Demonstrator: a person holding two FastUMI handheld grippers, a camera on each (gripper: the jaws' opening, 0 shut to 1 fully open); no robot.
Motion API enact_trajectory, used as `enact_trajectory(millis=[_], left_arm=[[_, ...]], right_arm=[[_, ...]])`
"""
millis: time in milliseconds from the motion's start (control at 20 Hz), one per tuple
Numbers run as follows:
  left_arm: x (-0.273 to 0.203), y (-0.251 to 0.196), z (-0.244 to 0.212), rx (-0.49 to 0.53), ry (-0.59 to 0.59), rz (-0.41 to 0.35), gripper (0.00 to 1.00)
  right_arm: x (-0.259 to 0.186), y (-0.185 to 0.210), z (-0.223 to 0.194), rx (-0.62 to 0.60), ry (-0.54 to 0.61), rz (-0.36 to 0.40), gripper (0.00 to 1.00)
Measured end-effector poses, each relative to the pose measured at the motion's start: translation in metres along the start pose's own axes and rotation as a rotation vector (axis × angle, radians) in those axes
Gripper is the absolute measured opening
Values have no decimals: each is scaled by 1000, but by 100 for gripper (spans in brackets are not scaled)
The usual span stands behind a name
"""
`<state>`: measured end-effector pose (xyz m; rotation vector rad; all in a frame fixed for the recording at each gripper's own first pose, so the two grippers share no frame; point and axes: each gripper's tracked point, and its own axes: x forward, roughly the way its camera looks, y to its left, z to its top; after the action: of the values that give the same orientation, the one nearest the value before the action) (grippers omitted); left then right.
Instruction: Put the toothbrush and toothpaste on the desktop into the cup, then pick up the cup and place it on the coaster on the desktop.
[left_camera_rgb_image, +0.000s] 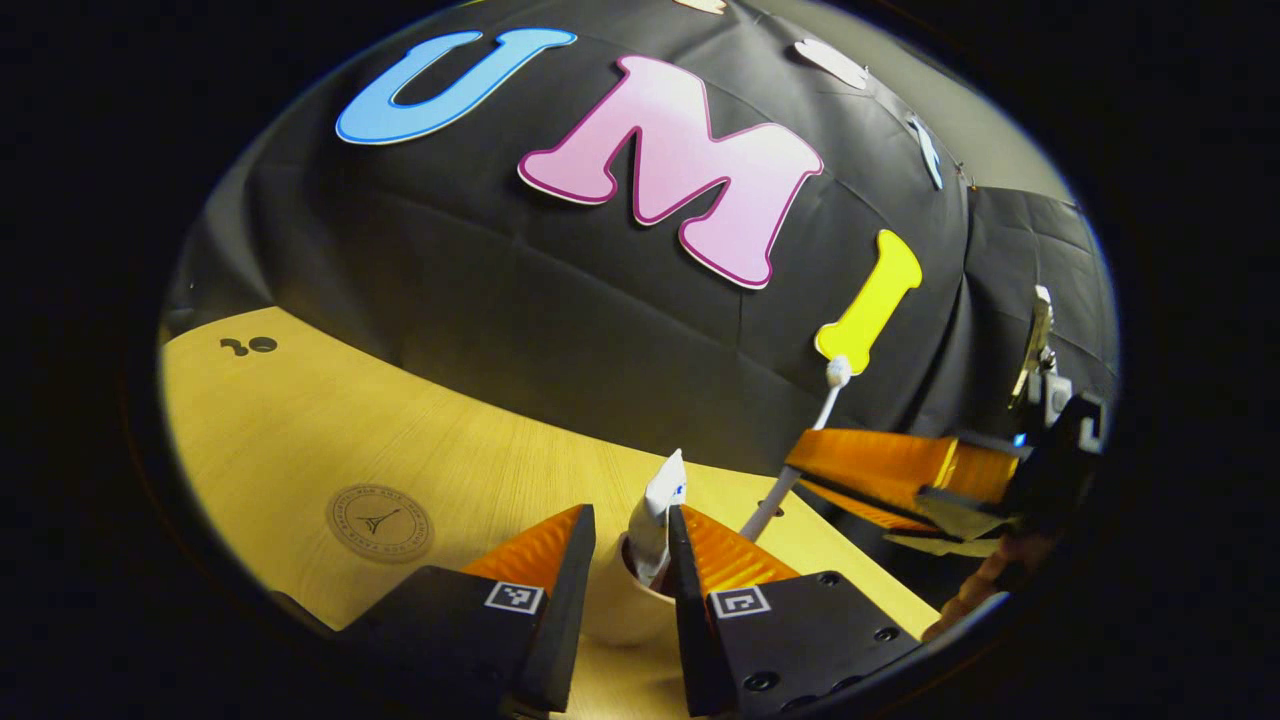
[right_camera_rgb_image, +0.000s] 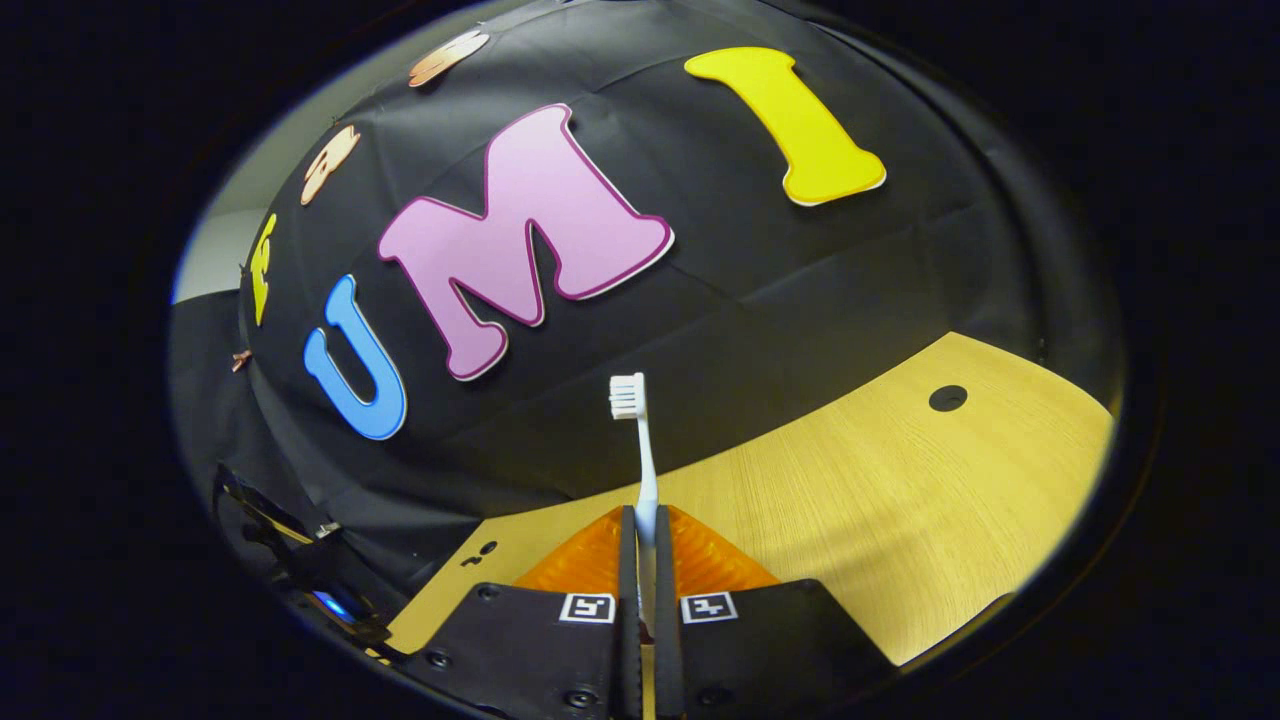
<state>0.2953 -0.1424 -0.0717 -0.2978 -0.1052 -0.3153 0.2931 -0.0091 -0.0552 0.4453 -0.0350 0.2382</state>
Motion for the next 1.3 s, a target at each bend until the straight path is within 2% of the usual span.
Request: enact_trajectory(millis=[350,550,650,900,1100,1250,1300], left_arm=[[-48,8,-17,-57,36,52,46],[-66,13,-35,-132,82,69,46],[-70,17,-41,-137,96,81,46],[-73,25,-44,-124,105,92,46],[-75,31,-45,-114,112,101,46],[-78,36,-47,-109,117,103,46],[-80,37,-48,-109,119,104,46]], right_arm=[[16,-9,-43,9,84,-25,9],[17,-20,-49,20,81,-59,11],[16,-25,-53,-1,88,-73,13],[5,-21,-63,-66,121,-42,28],[-15,-30,-55,-99,166,-44,29],[-37,-36,-51,-178,240,-23,29],[-42,-37,-52,-212,270,-6,24]])
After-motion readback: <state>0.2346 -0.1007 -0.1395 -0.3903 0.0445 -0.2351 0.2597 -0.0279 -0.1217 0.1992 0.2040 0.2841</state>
